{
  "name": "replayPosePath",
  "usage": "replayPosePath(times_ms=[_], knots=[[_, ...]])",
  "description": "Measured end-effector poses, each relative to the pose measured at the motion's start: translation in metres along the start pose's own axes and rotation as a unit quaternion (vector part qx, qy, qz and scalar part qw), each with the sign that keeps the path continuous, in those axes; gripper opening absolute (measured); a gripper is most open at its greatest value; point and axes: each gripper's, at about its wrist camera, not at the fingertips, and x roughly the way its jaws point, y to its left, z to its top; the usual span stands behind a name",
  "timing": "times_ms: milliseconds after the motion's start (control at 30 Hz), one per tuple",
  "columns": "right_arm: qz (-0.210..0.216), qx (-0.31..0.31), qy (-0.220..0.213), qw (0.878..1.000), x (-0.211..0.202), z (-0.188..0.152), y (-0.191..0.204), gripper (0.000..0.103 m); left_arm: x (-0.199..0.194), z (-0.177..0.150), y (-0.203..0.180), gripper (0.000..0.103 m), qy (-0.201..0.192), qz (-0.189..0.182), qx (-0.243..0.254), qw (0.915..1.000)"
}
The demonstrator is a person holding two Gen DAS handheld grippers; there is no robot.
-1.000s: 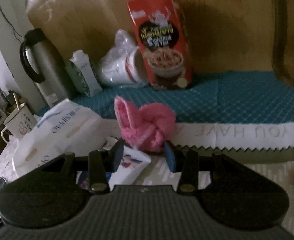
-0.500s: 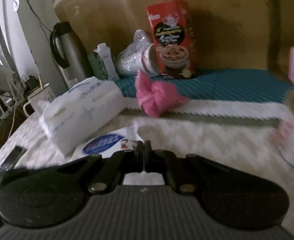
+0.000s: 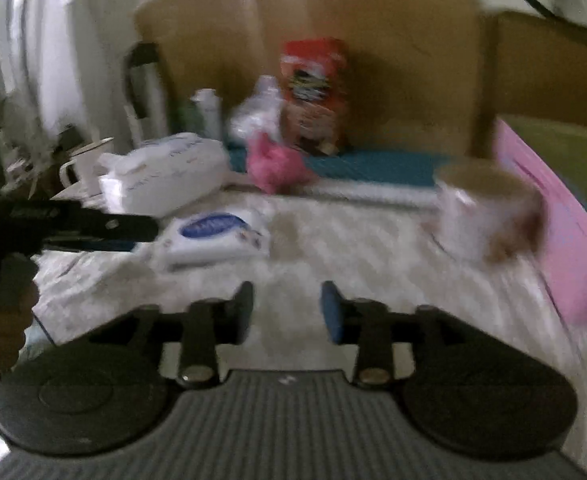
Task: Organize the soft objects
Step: 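Grasp the blue-circle wipes pack with the left tool while the right tool opens, then drop the blue-circle wipes pack into the pink tin from the left tool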
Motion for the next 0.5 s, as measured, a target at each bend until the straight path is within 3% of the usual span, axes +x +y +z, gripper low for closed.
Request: replayPosePath(times_ms=[67, 100, 233, 267, 300, 333, 500], knots=[[0.020, -0.045, -0.002, 0.999, 0.022, 0.012, 0.008, 0.052, 0.007, 0.008, 0.001, 0.082, 0.009, 0.000, -0.021, 0.9997], [0.026, -0.064, 0.007, 0.998, 0.035, 0.018, 0.010, 0.062, 0.011, 0.011, 0.000, 0.082, 0.014, 0.012, -0.023, 0.9996], [0.046, -0.103, 0.046, 0.992, 0.085, 0.029, 0.020, 0.065, 0.032, 0.016, -0.003, 0.078, 0.034, 0.049, -0.019, 0.9980], [0.059, -0.105, 0.058, 0.991, 0.096, 0.030, 0.022, 0.064, 0.035, 0.016, -0.005, 0.073, 0.034, 0.056, -0.011, 0.9978], [0.071, -0.102, 0.062, 0.990, 0.102, 0.030, 0.023, 0.061, 0.037, 0.015, -0.009, 0.061, 0.034, 0.067, -0.001, 0.9972], [0.074, -0.101, 0.059, 0.990, 0.100, 0.029, 0.026, 0.050, 0.039, 0.015, -0.013, 0.057, 0.042, 0.068, 0.002, 0.9968], [0.043, -0.085, 0.026, 0.995, 0.062, 0.017, 0.021, 0.036, 0.027, 0.006, -0.047, 0.057, 0.037, 0.050, 0.043, 0.9971]])
